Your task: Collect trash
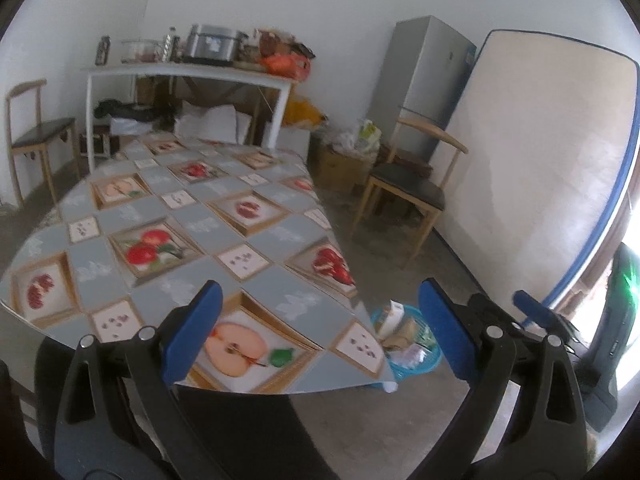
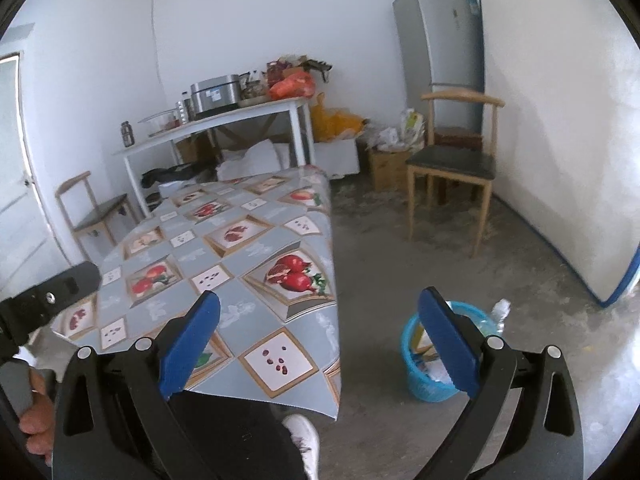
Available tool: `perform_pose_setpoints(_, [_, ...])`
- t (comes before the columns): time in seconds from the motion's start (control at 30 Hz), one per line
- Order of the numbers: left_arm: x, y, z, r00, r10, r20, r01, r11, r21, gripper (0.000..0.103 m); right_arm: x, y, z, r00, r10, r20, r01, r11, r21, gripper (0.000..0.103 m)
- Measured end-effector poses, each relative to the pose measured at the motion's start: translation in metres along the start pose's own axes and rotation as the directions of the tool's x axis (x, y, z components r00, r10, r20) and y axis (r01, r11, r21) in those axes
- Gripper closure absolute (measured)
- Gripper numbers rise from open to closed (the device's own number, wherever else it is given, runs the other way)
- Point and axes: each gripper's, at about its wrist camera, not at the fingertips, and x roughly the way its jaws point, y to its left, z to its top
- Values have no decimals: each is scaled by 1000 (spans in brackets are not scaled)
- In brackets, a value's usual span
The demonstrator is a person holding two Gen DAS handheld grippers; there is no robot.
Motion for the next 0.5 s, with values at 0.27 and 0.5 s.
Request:
perform_pose_setpoints(0.27, [7, 6, -17, 984, 162, -79, -160, 987, 33, 8, -8, 18, -11, 991, -136, 15, 136, 990, -44, 6])
perform_pose_setpoints(0.5, [16, 16, -31, 977, 173, -123, -169, 985, 45, 9, -13, 26, -31, 967, -253, -25, 250, 966, -65, 6])
